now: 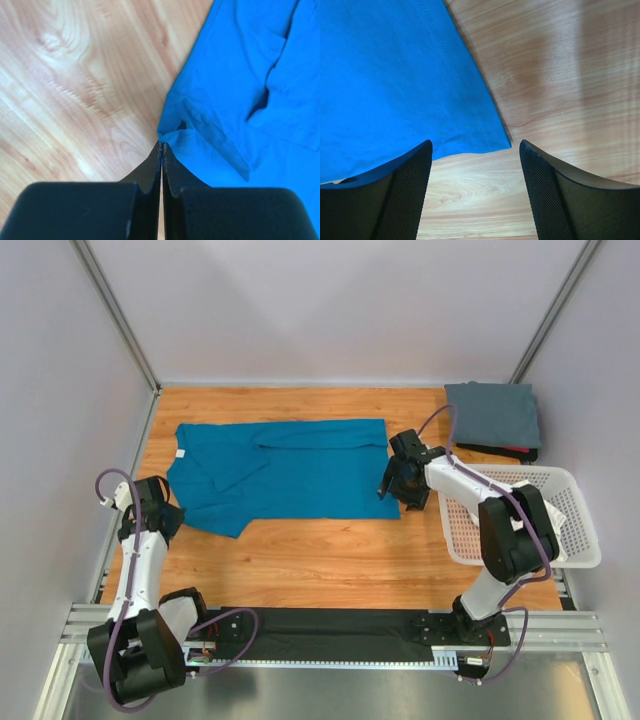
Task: Fold and stack the t-shirts
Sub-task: Fold the tshirt
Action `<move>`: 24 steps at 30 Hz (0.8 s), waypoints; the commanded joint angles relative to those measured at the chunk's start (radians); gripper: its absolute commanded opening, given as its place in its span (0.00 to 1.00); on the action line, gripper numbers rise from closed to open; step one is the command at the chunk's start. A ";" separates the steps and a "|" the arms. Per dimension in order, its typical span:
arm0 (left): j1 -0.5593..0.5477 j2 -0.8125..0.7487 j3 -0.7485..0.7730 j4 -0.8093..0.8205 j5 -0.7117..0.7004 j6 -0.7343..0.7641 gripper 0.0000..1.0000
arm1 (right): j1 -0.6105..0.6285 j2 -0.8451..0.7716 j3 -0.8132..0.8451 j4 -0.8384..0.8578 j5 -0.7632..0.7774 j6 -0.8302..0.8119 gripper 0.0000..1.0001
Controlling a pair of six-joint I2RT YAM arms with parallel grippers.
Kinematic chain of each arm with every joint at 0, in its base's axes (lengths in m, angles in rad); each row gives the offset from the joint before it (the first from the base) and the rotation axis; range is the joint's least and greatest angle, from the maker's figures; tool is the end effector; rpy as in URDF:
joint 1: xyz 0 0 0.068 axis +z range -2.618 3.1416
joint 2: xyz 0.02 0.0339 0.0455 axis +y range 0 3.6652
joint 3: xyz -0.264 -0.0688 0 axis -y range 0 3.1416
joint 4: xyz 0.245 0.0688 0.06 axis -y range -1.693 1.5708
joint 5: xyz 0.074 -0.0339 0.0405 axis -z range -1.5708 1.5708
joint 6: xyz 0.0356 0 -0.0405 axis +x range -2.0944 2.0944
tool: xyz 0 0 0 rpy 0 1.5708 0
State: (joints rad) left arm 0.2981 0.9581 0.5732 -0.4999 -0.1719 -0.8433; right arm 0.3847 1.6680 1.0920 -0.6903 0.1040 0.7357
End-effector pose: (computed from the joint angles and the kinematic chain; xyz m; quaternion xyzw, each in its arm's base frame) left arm 0.1768 0.0607 0.2087 -0.5312 0.7740 -0.0124 0.3445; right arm 0.2948 0.1154 0.1888 0.1801 0.9706 0.0370 0.1556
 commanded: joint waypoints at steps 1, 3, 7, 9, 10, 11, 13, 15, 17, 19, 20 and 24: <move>0.007 -0.032 -0.013 -0.034 -0.028 -0.036 0.00 | 0.000 0.016 0.023 0.028 0.008 0.036 0.72; 0.007 -0.033 -0.018 -0.039 -0.025 -0.042 0.00 | 0.003 0.027 0.022 0.026 0.002 0.042 0.71; 0.007 -0.045 -0.026 -0.037 -0.017 -0.042 0.00 | 0.011 0.045 0.023 -0.011 0.019 0.062 0.70; -0.002 -0.051 -0.024 -0.037 -0.018 -0.042 0.00 | 0.014 0.055 0.014 -0.029 0.042 0.068 0.70; -0.008 -0.053 -0.022 -0.037 -0.026 -0.042 0.00 | 0.014 0.059 0.008 -0.028 0.045 0.071 0.70; -0.013 -0.052 -0.018 -0.040 -0.029 -0.039 0.00 | 0.014 0.062 0.005 -0.025 0.037 0.077 0.70; -0.027 -0.053 -0.012 -0.045 -0.041 -0.039 0.00 | 0.014 0.067 -0.006 -0.014 0.028 0.090 0.69; -0.036 -0.052 -0.003 -0.052 -0.049 -0.037 0.00 | 0.014 0.073 -0.006 -0.017 0.029 0.096 0.66; -0.039 -0.055 -0.001 -0.052 -0.057 -0.039 0.00 | 0.014 0.076 -0.003 -0.021 0.037 0.096 0.64; -0.043 -0.052 -0.001 -0.052 -0.061 -0.039 0.00 | 0.014 0.078 -0.009 -0.020 0.040 0.099 0.62; -0.047 -0.053 -0.001 -0.049 -0.063 -0.039 0.00 | 0.016 0.078 -0.012 -0.018 0.039 0.099 0.59; -0.051 -0.048 0.001 -0.045 -0.067 -0.034 0.00 | 0.016 0.085 -0.014 -0.032 0.042 0.102 0.58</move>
State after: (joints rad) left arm 0.2543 0.9218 0.5514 -0.5503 -0.2188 -0.8738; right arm 0.3962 1.7473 1.0794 -0.7128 0.1188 0.8150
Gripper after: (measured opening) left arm 0.006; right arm 0.588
